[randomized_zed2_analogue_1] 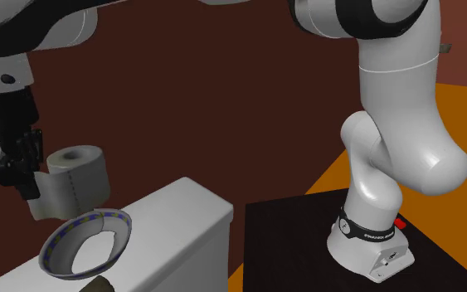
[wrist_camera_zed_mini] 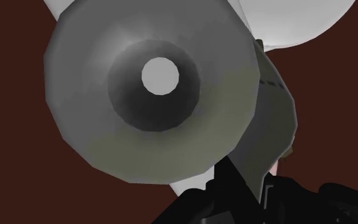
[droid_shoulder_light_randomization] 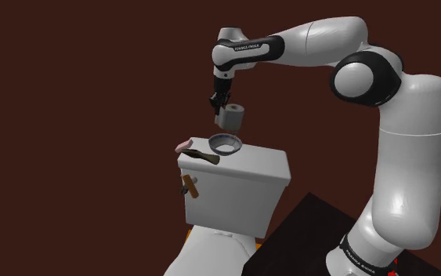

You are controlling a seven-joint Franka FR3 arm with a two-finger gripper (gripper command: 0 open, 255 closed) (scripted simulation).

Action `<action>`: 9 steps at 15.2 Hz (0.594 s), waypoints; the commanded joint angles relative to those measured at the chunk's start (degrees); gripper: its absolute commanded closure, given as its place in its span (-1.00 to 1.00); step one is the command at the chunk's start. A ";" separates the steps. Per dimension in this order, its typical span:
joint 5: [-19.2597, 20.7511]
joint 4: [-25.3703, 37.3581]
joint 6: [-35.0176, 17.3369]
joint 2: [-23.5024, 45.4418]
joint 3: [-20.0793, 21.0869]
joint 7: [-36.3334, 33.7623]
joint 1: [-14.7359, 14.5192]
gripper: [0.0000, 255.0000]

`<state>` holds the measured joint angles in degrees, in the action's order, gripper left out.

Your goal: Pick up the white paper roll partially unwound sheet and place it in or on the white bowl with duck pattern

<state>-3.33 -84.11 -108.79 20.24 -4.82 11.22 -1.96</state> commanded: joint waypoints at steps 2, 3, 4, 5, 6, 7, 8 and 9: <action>-0.10 -0.46 -1.74 1.23 0.08 -0.08 -0.08 1.00; -0.11 -1.14 -2.48 1.30 0.09 -0.05 -0.08 1.00; -0.14 -1.74 -3.20 1.41 0.10 -0.02 -0.09 1.00; -0.16 -2.36 -3.92 1.52 0.11 0.01 -0.10 1.00; -0.18 -2.95 -4.63 1.64 0.12 0.04 -0.10 1.00; -0.20 -3.53 -5.34 1.77 0.13 0.07 -0.11 1.00; -0.23 -4.09 -6.05 1.91 0.14 0.10 -0.11 1.00; -0.26 -4.64 -6.75 2.07 0.15 0.14 -0.12 1.00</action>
<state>-3.57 -88.01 -114.72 22.31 -4.67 11.30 -2.08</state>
